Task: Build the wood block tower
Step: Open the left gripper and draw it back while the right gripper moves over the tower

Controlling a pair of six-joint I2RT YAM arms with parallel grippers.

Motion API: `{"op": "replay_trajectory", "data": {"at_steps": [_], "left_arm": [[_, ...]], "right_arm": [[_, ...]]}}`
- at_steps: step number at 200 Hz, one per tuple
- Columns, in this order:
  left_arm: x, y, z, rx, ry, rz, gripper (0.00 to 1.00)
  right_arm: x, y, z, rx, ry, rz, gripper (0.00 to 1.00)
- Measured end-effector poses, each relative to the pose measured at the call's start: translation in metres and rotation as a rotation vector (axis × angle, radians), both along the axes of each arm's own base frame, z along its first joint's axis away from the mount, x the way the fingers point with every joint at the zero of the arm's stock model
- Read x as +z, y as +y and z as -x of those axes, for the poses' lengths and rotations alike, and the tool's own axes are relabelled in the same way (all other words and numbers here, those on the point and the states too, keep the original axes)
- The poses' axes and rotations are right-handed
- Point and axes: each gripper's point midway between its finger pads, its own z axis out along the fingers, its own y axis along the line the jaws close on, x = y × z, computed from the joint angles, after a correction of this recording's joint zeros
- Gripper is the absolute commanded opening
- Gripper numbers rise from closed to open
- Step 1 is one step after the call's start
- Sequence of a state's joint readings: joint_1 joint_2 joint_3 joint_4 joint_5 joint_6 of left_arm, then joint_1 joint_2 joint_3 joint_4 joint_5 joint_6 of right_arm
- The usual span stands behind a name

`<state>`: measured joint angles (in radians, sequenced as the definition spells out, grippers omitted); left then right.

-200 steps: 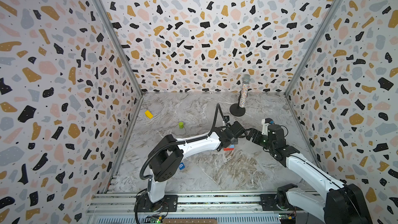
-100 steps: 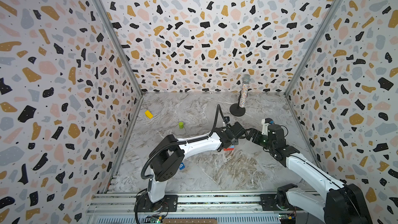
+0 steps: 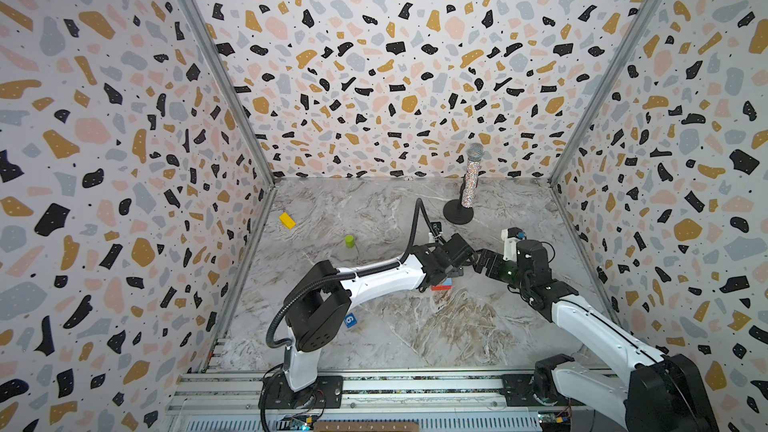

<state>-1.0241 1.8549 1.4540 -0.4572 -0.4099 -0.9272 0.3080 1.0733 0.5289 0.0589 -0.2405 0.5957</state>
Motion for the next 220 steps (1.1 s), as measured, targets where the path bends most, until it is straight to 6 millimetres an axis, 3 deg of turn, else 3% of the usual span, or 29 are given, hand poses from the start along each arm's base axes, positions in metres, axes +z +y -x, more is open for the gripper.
{"op": "replay_trajectory", "data": {"at_steps": [21,46,74,100,126,154,178,220], "left_arm": [[0.029,0.015,0.003,0.020,-0.053,0.035,1.00],[0.066,0.047,0.010,0.059,-0.137,0.071,1.00],[0.082,0.086,0.014,0.100,-0.185,0.101,1.00],[0.066,0.126,0.012,0.146,-0.187,0.074,1.00],[0.046,0.161,0.011,0.185,-0.177,0.033,1.00],[0.036,0.185,0.011,0.205,-0.188,0.027,1.00],[0.028,0.199,0.008,0.221,-0.199,0.033,1.00],[-0.004,0.220,0.009,0.240,-0.167,0.042,1.00]], "right_arm": [[0.001,0.007,0.005,0.048,-0.005,0.043,1.00],[0.006,0.017,0.007,0.098,-0.006,0.070,0.93],[0.013,0.022,0.008,0.142,0.013,0.100,0.88],[0.032,0.033,0.007,0.202,0.008,0.139,0.86],[0.045,0.067,0.010,0.300,0.000,0.214,0.86],[0.032,0.094,0.020,0.374,0.056,0.299,0.86],[0.018,0.099,0.022,0.385,0.120,0.372,0.84],[0.000,0.107,0.019,0.400,0.199,0.472,0.77]]}}
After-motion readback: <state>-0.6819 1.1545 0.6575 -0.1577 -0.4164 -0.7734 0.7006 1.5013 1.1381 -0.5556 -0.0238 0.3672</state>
